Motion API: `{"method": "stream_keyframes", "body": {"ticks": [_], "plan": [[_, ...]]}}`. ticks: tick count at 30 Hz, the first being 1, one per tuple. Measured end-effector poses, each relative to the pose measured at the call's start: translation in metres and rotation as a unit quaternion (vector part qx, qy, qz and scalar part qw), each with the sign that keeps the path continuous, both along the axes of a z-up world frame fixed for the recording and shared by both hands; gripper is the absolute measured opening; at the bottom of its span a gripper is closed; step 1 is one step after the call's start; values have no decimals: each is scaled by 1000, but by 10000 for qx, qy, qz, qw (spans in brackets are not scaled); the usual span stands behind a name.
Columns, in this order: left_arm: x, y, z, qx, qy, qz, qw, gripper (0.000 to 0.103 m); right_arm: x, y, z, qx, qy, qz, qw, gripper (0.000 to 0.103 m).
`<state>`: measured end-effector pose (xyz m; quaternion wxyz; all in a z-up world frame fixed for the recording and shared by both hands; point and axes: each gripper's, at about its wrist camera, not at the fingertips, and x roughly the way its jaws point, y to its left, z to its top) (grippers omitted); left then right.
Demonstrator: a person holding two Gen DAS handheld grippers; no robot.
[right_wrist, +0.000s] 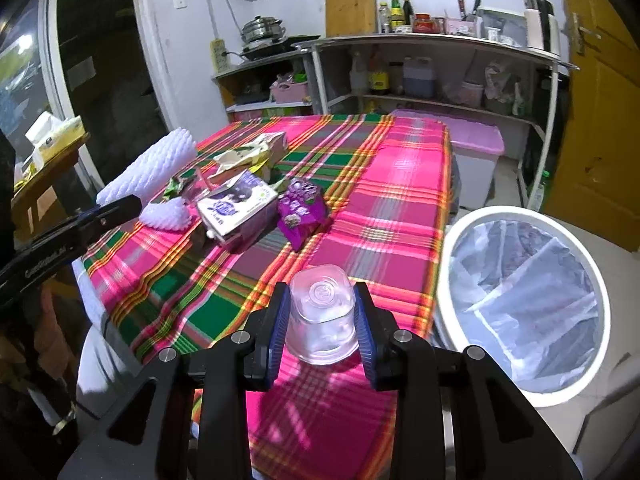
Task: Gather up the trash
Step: 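Carry the foam net and clear cup over the white trash bin, then open both tools to drop the foam net and cup into the bin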
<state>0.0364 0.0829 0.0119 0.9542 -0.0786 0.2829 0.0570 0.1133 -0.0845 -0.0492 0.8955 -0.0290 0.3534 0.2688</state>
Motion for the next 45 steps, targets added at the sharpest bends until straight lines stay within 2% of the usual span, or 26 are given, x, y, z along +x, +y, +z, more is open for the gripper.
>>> {"method": "stream_keyframes", "body": {"ticks": [8, 18, 29, 41, 43, 45], "plan": [[16, -41, 4, -49, 9, -597, 9982, 21, 6, -36, 6, 42, -60, -453, 9989, 33], [50, -102, -5, -39, 198, -1412, 9898, 21, 22, -94, 1, 101, 7, -1173, 9930, 33], [93, -171, -28, -98, 709, -2306, 9704, 21, 46, -145, -28, 187, 454, -1671, 9847, 33], [127, -223, -54, -74, 1199, -2875, 9502, 22, 63, -169, -52, 148, 840, -1821, 9796, 34], [131, -228, -57, -77, 1286, -2922, 9477, 23, 63, -171, -53, 153, 859, -1845, 9790, 38], [134, -230, -59, -102, 1368, -2950, 9456, 24, 62, -173, -51, 173, 822, -1852, 9791, 51]]}}
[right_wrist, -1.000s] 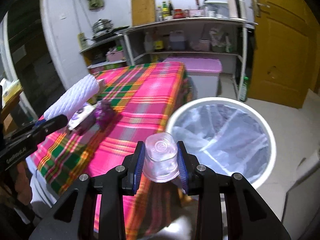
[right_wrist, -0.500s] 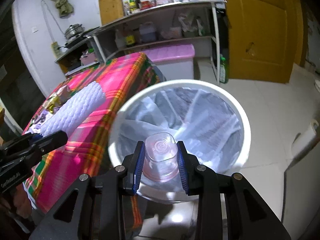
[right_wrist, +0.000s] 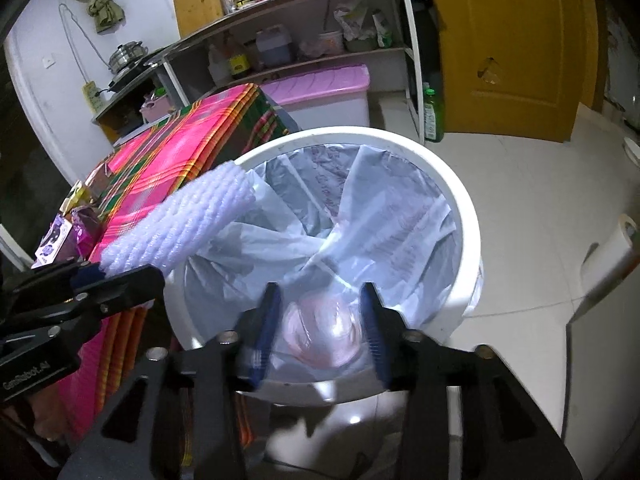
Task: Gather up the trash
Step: 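Open both tools to drop the foam net and cup into the bin, then move both tools back over the table toward the carton and snack bag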
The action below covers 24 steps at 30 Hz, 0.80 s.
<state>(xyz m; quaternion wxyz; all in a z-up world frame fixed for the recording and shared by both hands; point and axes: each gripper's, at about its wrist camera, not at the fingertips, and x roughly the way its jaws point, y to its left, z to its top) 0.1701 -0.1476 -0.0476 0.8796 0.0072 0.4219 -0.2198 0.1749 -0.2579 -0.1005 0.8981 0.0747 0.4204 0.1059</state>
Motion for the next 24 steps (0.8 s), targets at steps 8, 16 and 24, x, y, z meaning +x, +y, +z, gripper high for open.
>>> {"method": "stream_keyframes", "body": {"ticks": [8, 16, 24], "plan": [[0, -4, -3, -30, 40, -12, 10000, 27, -5, -5, 9, 27, -166, -76, 9998, 53], [-8, 4, 7, -158, -81, 67, 9998, 27, -19, -9, 27, 54, -383, -145, 9991, 53], [-23, 16, 18, -284, -208, 173, 9992, 27, -37, -1, 43, 6, -559, -54, 9984, 53]]}}
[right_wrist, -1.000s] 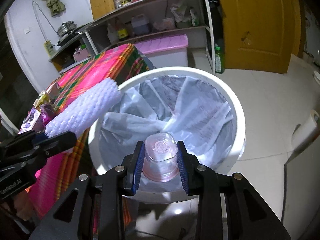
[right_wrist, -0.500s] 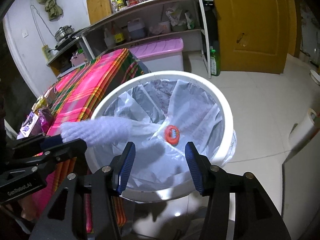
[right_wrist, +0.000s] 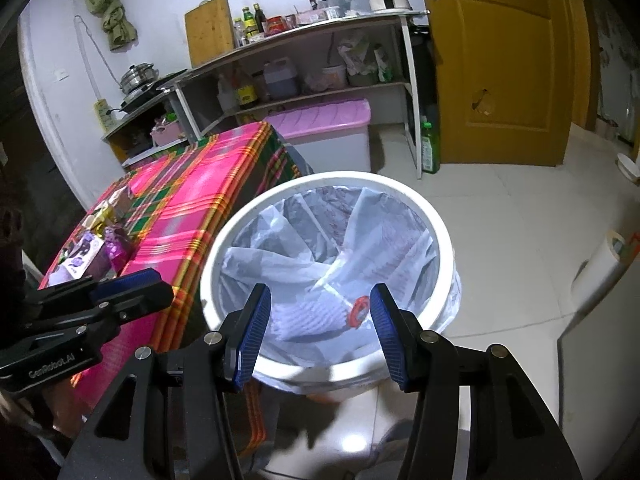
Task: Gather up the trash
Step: 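Move both tools back over the table toward the carton and snack bag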
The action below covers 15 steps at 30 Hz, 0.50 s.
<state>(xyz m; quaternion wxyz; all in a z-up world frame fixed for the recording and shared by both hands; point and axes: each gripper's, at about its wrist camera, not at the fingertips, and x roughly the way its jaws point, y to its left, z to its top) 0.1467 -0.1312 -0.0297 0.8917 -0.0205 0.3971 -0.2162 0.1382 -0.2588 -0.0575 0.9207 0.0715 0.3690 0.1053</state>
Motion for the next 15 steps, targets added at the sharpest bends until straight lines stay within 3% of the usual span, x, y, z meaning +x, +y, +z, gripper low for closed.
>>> {"method": "stream_keyframes", "body": {"ticks": [15], "plan": [[-54, 46, 30, 14, -590, 622, 9963, 27, -33, 42, 31, 36, -434, 621, 9971, 53]]}}
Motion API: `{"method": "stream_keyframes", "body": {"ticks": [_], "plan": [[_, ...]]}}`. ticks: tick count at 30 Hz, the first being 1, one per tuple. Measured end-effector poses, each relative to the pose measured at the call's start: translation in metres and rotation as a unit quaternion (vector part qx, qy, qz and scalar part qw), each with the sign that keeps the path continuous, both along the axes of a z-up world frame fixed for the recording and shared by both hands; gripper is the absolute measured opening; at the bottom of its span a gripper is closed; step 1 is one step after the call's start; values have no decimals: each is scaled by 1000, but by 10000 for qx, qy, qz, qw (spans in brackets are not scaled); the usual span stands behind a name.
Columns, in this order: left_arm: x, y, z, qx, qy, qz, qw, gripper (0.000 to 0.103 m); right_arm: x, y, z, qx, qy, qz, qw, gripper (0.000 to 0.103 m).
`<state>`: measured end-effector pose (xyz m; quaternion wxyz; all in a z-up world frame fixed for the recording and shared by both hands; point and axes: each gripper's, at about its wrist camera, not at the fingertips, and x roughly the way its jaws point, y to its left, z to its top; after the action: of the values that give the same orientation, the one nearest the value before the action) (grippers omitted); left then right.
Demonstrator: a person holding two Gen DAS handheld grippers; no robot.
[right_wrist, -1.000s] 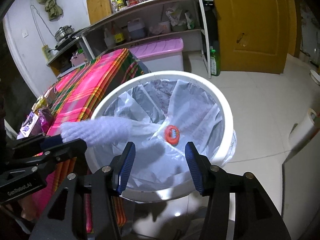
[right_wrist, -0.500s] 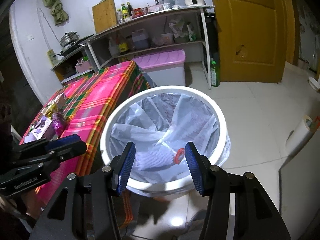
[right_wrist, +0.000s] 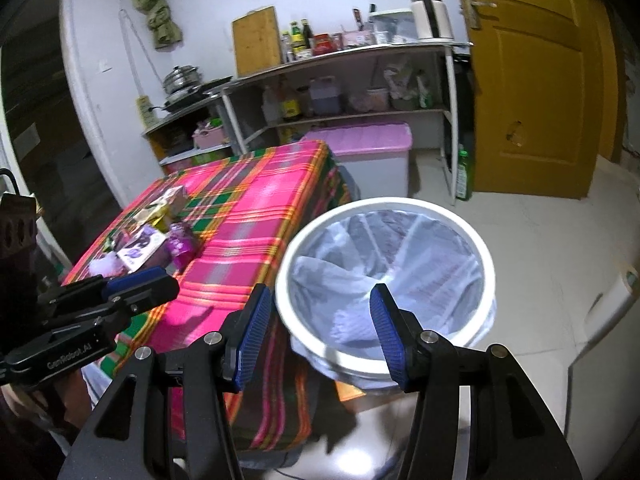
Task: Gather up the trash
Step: 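Move both tools back over the table toward the carton and snack bag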
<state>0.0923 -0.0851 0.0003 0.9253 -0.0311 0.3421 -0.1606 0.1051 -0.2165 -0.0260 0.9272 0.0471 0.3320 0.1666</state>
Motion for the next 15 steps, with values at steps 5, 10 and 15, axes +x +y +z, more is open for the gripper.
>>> {"method": "stream_keyframes", "body": {"ticks": [5, 10, 15], "plan": [[-18, 21, 7, 132, -195, 366, 9991, 27, -4, 21, 1, -24, -1, 287, 9996, 53], [-31, 42, 10, 98, -289, 621, 9976, 27, -4, 43, -2, -82, 70, 547, 9984, 53], [-35, 68, 6, 22, -209, 933, 9954, 27, -1, 60, -6, -88, 182, 766, 9969, 53]]}}
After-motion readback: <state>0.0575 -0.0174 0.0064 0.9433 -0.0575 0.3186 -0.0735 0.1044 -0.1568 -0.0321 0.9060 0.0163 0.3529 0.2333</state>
